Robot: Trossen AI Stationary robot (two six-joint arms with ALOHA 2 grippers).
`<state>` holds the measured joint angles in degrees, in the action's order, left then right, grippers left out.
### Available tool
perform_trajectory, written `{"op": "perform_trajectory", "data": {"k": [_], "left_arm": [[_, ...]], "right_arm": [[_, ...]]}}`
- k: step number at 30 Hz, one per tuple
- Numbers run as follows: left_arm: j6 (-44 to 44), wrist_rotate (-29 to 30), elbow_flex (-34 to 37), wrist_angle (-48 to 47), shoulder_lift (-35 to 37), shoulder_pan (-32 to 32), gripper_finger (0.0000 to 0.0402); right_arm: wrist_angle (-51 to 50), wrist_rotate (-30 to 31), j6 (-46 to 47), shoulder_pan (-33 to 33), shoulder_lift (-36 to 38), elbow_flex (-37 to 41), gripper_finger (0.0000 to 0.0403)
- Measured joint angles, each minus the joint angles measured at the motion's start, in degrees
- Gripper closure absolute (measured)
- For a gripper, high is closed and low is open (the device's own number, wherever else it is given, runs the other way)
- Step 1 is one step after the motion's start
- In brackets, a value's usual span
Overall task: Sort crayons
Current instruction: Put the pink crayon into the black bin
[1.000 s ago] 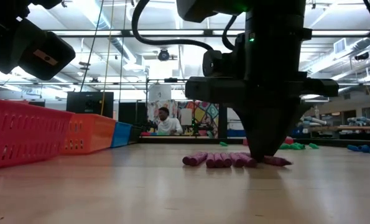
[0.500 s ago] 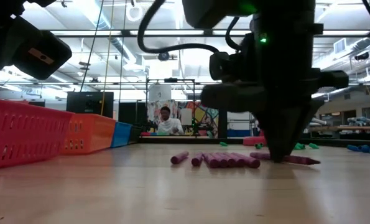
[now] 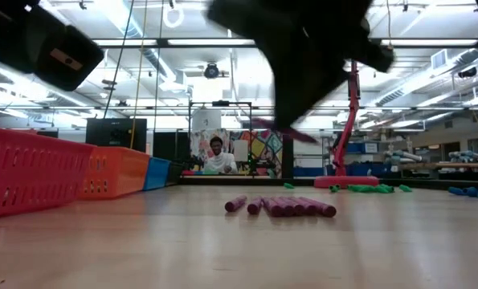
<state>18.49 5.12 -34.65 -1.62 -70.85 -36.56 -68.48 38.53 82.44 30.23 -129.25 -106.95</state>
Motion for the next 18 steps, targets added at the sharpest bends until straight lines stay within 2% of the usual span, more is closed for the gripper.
{"op": "perform_trajectory", "data": {"k": [6,11,18], "left_arm": [[-4.0,0.2,0.0,6.5,0.0,0.0,0.0267],[-6.1,0.9,0.0,11.3,0.0,0.4,0.0267],[-6.2,2.5,0.0,11.3,0.0,0.4,0.0267]], "right_arm": [[15.3,11.1,-13.7,2.4,0.0,-1.3,0.0372],[30.1,12.9,-27.8,2.9,0.1,-1.4,0.0371],[45.5,12.1,-42.5,3.0,0.2,-1.4,0.0371]]}}
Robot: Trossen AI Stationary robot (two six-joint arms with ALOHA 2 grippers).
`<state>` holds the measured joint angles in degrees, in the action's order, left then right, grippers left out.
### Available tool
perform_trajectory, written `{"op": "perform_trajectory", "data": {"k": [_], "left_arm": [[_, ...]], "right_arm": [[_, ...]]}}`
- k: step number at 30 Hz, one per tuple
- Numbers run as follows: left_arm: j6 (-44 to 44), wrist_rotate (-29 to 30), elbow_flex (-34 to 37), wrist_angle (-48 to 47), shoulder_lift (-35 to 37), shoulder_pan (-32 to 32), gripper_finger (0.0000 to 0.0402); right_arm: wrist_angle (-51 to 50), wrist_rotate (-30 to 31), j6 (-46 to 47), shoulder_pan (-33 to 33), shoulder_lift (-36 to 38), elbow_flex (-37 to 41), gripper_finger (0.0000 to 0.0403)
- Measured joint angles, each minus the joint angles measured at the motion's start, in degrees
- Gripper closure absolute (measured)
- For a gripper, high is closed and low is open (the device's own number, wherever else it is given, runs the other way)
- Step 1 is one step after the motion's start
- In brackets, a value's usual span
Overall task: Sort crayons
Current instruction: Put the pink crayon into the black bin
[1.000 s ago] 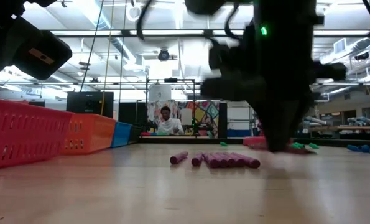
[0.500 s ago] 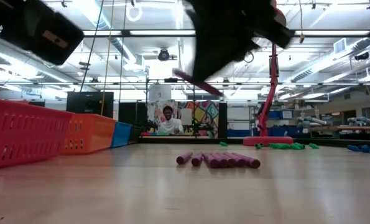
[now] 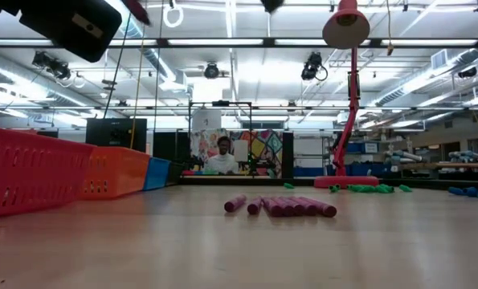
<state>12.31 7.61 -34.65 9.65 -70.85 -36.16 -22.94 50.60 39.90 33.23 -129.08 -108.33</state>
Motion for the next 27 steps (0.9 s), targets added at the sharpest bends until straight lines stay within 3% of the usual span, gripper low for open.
{"op": "perform_trajectory", "data": {"k": [7,27], "left_arm": [[0.0,0.0,0.0,1.4,0.0,0.0,0.0267],[-3.1,-0.2,0.0,8.6,0.0,-0.5,0.0267]], "right_arm": [[7.3,-8.2,-5.5,-0.1,0.1,0.0,0.0371],[7.4,-9.8,-5.2,-0.2,0.1,0.0,0.0371]]}}
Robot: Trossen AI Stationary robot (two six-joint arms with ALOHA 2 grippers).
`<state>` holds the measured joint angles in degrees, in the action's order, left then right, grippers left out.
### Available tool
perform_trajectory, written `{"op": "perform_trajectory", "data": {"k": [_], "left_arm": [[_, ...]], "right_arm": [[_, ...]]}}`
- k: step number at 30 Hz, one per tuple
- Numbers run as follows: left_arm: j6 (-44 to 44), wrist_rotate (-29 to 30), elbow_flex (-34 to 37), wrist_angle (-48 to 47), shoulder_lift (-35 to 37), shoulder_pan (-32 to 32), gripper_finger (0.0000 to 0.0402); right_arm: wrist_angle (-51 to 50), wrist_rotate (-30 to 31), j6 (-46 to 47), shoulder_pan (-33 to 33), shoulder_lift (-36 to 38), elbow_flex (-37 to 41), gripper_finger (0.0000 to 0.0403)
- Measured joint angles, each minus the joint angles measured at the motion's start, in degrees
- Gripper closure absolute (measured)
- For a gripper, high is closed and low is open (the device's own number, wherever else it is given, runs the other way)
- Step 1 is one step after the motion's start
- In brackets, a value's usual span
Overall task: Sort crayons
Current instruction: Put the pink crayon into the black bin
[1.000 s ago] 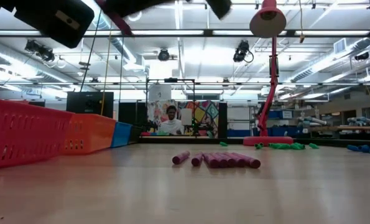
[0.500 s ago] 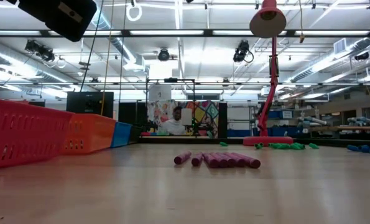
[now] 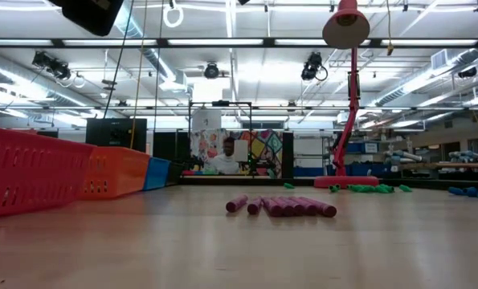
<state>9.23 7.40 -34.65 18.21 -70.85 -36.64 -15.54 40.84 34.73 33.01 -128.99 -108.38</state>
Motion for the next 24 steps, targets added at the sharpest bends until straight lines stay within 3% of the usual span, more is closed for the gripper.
{"op": "perform_trajectory", "data": {"k": [9,20,24], "left_arm": [[-1.0,0.0,0.0,0.5,0.0,0.0,0.0276],[-1.2,0.5,0.0,0.0,0.0,0.1,0.0356],[-1.1,0.4,-0.1,-0.7,0.0,0.2,0.0366]], "right_arm": [[0.0,0.4,-0.3,0.0,0.0,0.0,0.0371],[0.1,0.6,-0.4,0.0,0.0,0.0,0.0365],[0.3,1.6,-0.4,0.0,0.0,0.0,0.0347]]}}
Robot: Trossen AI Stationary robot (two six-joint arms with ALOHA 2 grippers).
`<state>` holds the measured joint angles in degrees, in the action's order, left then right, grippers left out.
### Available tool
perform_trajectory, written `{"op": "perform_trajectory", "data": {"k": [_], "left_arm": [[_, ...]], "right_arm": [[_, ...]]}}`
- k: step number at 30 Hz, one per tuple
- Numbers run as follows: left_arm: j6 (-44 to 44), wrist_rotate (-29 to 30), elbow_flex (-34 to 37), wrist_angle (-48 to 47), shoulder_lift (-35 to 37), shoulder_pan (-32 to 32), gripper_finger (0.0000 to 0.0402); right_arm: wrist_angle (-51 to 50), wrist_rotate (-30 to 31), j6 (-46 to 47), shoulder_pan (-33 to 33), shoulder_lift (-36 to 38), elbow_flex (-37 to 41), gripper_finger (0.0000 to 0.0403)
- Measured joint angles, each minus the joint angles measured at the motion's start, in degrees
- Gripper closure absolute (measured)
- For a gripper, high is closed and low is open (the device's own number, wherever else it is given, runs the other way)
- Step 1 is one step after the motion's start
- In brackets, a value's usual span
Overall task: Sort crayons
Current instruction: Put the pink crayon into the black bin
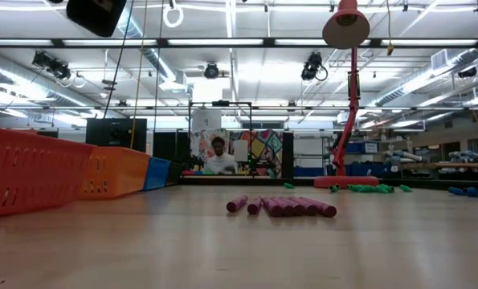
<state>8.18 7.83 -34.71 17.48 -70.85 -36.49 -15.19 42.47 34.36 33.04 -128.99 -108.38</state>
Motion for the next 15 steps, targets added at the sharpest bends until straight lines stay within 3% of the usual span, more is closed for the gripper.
{"op": "perform_trajectory", "data": {"k": [9,15], "left_arm": [[0.7,-0.5,0.1,-0.7,0.0,-0.1,0.035],[0.7,-0.4,0.1,-3.0,0.0,0.1,0.0349]], "right_arm": [[-0.1,0.1,0.3,0.1,0.2,0.0,0.0275],[-6.8,0.0,1.6,0.8,0.2,0.0,0.0261]]}}
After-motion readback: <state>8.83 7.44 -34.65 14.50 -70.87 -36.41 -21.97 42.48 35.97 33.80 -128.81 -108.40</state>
